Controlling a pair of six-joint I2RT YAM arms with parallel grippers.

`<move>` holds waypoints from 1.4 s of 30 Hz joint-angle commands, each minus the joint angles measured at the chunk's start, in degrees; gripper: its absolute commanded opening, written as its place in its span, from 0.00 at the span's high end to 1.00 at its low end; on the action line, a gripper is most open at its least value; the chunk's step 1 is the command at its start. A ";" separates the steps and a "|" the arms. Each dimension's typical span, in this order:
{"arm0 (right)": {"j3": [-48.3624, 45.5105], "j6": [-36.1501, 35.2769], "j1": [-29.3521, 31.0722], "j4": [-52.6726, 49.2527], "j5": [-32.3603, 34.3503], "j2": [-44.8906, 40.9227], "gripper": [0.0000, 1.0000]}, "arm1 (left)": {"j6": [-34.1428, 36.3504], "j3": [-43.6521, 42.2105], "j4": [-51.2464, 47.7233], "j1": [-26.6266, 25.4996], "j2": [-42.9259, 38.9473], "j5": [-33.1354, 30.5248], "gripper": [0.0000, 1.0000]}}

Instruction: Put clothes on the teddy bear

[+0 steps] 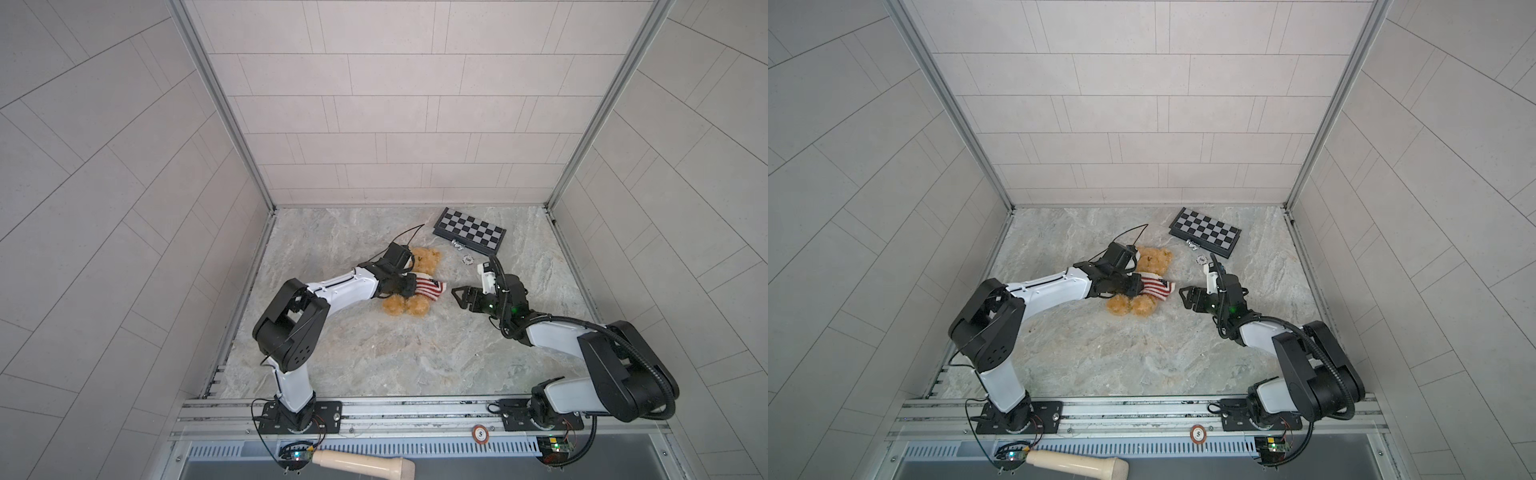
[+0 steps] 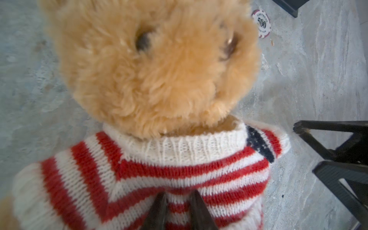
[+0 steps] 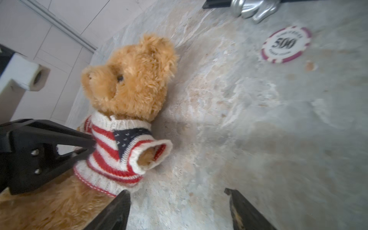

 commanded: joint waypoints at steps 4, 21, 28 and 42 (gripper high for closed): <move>3.16 9.52 2.98 17.63 -5.42 7.64 0.20 | 1.50 -5.30 -1.37 2.29 2.74 1.61 0.82; 10.37 5.45 9.46 12.98 -4.11 15.82 0.40 | -1.56 -12.99 5.14 4.51 -0.98 7.51 0.99; 14.02 1.36 17.11 3.91 -0.27 11.54 0.59 | -2.36 -13.46 6.54 7.36 -0.76 7.45 0.98; 13.50 -3.02 23.62 -9.33 7.32 -1.17 0.45 | 0.90 -12.71 6.06 10.76 -6.82 5.10 0.62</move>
